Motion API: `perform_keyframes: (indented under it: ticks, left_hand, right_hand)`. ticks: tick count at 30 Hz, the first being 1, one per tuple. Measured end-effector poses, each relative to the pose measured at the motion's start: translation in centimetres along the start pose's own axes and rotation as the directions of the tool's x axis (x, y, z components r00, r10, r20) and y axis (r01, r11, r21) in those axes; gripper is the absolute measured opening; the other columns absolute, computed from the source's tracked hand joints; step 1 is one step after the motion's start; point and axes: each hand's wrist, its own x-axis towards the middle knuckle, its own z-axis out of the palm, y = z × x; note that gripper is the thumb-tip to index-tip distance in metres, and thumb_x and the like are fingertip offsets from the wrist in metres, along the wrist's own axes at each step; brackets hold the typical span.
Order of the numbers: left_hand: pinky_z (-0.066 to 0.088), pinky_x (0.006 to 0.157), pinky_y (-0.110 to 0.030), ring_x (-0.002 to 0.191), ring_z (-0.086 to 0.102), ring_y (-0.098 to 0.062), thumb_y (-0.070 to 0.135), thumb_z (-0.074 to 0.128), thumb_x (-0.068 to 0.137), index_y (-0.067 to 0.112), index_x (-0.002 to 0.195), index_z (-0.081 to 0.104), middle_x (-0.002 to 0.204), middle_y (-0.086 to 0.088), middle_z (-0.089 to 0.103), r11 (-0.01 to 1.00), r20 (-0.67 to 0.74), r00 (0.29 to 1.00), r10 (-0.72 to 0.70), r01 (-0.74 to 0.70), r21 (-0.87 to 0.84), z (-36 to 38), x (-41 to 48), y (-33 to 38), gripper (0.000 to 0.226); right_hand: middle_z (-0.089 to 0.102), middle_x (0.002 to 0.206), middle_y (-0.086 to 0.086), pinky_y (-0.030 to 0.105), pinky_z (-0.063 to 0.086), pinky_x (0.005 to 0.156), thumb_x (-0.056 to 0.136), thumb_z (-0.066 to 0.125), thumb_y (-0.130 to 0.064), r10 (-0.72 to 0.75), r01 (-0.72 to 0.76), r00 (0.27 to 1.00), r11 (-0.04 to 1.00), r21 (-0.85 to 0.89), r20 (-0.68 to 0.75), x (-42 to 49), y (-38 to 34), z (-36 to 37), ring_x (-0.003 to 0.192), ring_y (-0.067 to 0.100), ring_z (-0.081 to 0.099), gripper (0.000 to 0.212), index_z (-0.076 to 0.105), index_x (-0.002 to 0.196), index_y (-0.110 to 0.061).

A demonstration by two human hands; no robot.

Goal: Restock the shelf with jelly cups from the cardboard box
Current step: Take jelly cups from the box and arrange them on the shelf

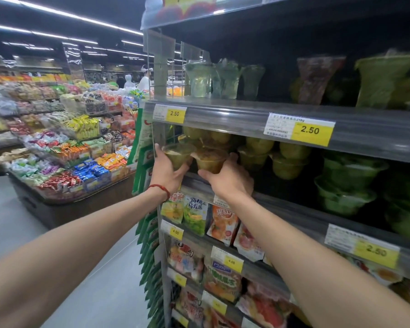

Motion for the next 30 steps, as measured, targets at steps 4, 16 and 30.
perform_keyframes:
  ticks: [4, 16, 30]
  left_hand:
    - [0.029, 0.117, -0.046, 0.144, 0.029, -0.032, 0.068, 0.059, 0.081, 0.010, 0.153, -0.015, 0.158, -0.019, 0.024, 0.998, 0.070, 0.996, -0.055, 0.053, 0.024, -1.6, -1.7, -0.3, 0.119]
    - [0.035, 0.104, -0.031, 0.128, 0.047, -0.026, 0.026, 0.056, 0.098, 0.005, 0.137, 0.046, 0.136, -0.013, 0.051, 0.986, 0.208, 0.978, 0.013, -0.047, 0.161, -9.3, -12.6, -3.4, 0.046]
    - [0.044, 0.096, -0.028, 0.116, 0.058, -0.019, 0.026, 0.054, 0.097, 0.013, 0.130, 0.055, 0.133, -0.004, 0.058, 0.883, 0.383, 0.805, -0.453, 0.345, 0.319, -13.6, -28.5, -22.6, 0.036]
  right_hand:
    - [0.062, 0.131, 0.013, 0.043, 0.048, 0.092, 0.090, 0.070, -0.052, -0.069, 0.066, 0.997, 0.994, -0.081, -0.034, -1.8, 0.0, -0.6, 0.123, 0.036, 0.059, 0.075, 0.035, 0.141, -0.009]
    - [0.049, 0.138, 0.001, 0.035, 0.039, 0.100, 0.091, 0.062, -0.022, -0.210, 0.223, 0.971, 0.968, 0.118, -0.111, -13.3, -3.1, 3.5, 0.129, 0.021, 0.043, 0.047, 0.052, 0.137, -0.019]
    - [0.067, 0.124, -0.006, 0.039, 0.051, 0.099, 0.094, 0.059, -0.027, -0.140, 0.068, 0.794, 0.988, 0.142, 0.592, -26.3, 0.4, 24.0, 0.114, 0.015, 0.060, 0.030, 0.067, 0.123, -0.025]
